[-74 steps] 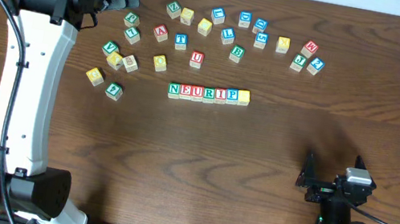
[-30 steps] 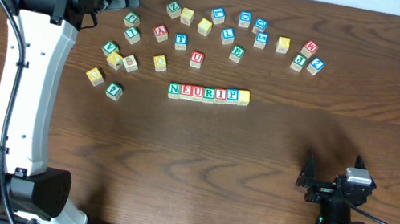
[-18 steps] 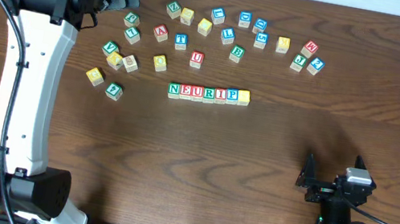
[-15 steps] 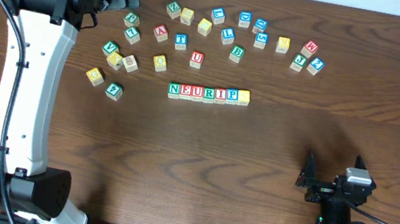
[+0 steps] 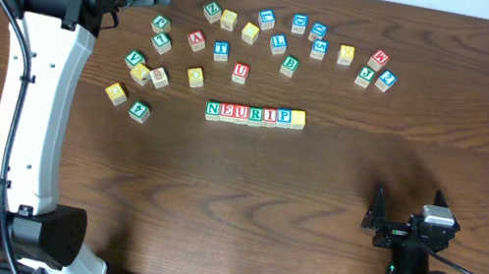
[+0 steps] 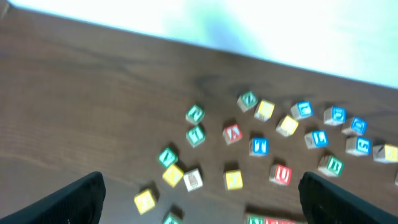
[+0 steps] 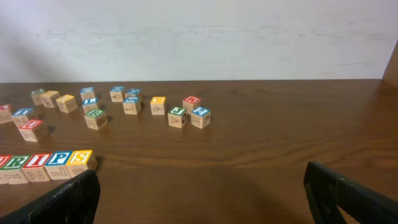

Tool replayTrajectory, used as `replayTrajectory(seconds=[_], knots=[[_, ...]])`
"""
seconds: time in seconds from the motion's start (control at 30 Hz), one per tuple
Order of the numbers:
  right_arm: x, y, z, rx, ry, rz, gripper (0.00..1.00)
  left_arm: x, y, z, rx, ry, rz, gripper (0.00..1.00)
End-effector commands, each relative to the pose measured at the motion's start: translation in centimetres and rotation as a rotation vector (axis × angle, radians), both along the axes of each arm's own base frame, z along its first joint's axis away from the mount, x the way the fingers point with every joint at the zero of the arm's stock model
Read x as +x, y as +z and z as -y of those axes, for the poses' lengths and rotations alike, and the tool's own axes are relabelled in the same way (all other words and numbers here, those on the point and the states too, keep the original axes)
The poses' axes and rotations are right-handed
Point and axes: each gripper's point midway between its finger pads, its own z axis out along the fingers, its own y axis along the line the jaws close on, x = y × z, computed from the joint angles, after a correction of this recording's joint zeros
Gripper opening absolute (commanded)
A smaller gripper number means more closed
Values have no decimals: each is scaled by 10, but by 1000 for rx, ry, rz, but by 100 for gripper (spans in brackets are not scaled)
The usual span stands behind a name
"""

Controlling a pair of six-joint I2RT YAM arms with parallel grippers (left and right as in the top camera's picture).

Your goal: Spell out NEURIPS

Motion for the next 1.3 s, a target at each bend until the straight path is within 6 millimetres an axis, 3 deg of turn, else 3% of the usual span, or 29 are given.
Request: replayTrajectory(seconds=[0.0,0.2,0.57,0.97,1.27], knots=[[0,-1,0,14,1,3,99,-5,16,-3,40,-29,70,98],[0,-1,0,14,1,3,99,-18,21,-4,43,-34,189,98],[0,-1,0,14,1,3,99,-77,-14,-19,35,-5,380,98],[0,-1,0,14,1,3,99,-164,-88,-44,80,58,561,98],[0,-1,0,14,1,3,99,-191,-136,-47,161,42,680,98]])
